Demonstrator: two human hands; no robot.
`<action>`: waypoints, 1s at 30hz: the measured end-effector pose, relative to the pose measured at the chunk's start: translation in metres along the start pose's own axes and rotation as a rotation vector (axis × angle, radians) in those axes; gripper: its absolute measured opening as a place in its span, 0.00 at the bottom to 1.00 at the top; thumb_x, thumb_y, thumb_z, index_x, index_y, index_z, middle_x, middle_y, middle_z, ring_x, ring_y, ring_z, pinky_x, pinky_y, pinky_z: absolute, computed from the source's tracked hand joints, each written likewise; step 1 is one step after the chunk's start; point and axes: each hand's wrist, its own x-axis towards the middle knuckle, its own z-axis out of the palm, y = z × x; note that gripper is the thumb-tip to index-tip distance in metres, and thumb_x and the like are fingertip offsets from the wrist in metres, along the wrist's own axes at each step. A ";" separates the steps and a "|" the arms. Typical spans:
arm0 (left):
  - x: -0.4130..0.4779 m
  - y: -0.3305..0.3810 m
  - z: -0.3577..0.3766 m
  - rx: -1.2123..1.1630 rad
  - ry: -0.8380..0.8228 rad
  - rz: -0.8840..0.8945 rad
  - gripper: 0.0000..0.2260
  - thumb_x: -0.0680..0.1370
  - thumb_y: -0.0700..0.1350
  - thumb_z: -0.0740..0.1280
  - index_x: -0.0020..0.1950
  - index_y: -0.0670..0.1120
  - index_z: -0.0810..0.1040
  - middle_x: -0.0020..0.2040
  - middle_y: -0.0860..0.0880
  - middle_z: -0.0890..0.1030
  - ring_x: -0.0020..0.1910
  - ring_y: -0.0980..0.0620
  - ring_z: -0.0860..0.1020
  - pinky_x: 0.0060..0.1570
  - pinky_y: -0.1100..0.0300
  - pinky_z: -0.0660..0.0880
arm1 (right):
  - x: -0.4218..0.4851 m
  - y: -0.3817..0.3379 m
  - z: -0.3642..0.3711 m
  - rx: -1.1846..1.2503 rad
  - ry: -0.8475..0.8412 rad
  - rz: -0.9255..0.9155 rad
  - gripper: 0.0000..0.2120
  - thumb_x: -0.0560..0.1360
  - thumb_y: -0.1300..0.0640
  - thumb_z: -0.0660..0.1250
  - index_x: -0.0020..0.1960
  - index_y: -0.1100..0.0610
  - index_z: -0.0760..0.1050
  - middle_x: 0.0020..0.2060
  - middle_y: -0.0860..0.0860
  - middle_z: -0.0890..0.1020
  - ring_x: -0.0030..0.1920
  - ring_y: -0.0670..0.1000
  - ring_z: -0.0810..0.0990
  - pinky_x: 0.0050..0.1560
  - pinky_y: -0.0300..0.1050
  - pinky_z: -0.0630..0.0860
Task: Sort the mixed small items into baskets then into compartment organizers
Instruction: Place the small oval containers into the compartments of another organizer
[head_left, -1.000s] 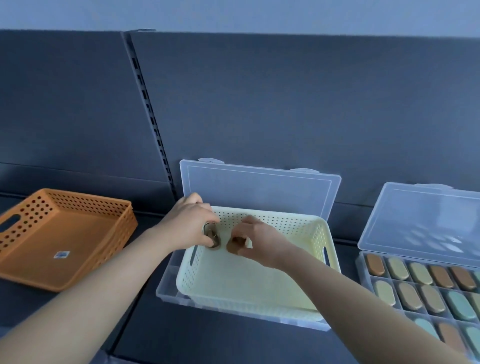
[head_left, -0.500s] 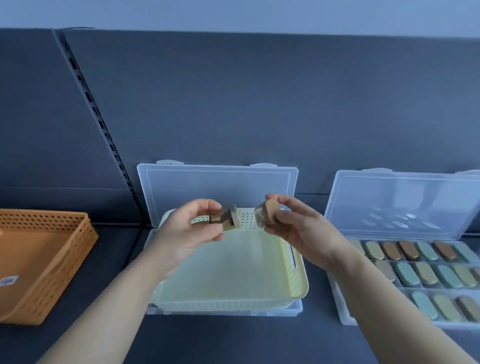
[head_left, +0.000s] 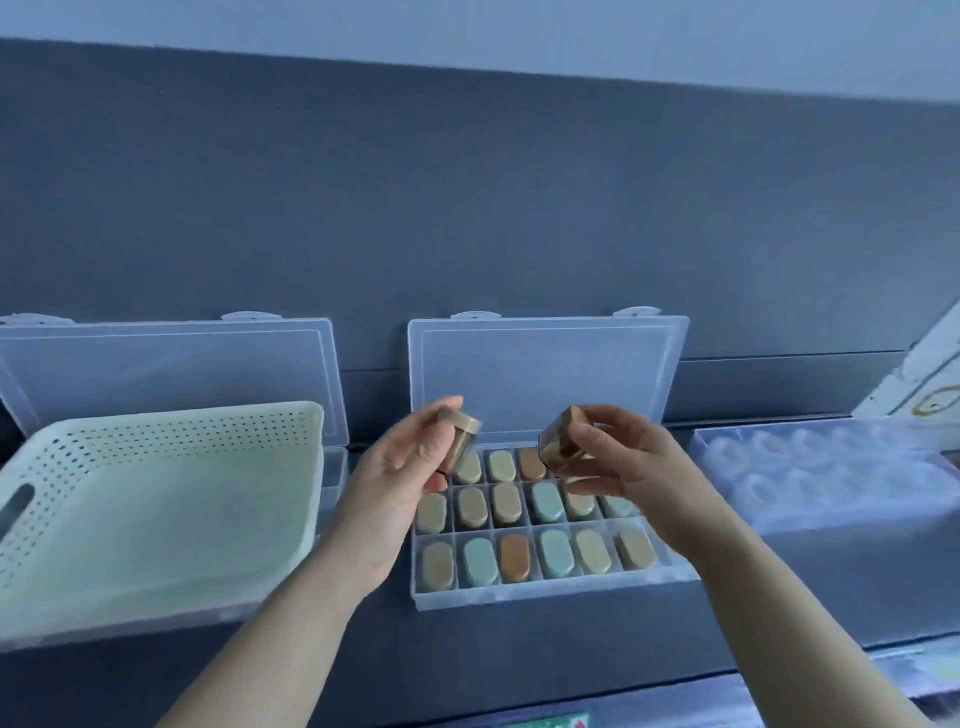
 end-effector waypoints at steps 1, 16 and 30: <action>0.001 -0.005 0.020 -0.016 0.002 -0.007 0.22 0.69 0.61 0.71 0.59 0.53 0.80 0.55 0.54 0.83 0.50 0.57 0.78 0.46 0.62 0.71 | -0.003 0.005 -0.022 -0.057 0.027 -0.007 0.10 0.78 0.55 0.65 0.53 0.60 0.78 0.44 0.56 0.85 0.45 0.55 0.84 0.46 0.47 0.79; 0.030 -0.101 0.185 0.880 -0.158 0.052 0.23 0.67 0.45 0.78 0.60 0.53 0.76 0.54 0.59 0.77 0.54 0.58 0.75 0.47 0.72 0.68 | -0.024 0.068 -0.174 -0.312 0.192 0.054 0.10 0.70 0.60 0.73 0.49 0.57 0.75 0.41 0.52 0.86 0.40 0.54 0.84 0.49 0.51 0.80; 0.036 -0.121 0.189 1.268 -0.203 0.063 0.25 0.67 0.60 0.74 0.61 0.57 0.75 0.58 0.59 0.75 0.57 0.53 0.67 0.57 0.54 0.67 | -0.020 0.083 -0.181 -0.652 0.069 -0.004 0.15 0.67 0.53 0.76 0.51 0.52 0.76 0.41 0.41 0.81 0.40 0.39 0.81 0.36 0.27 0.73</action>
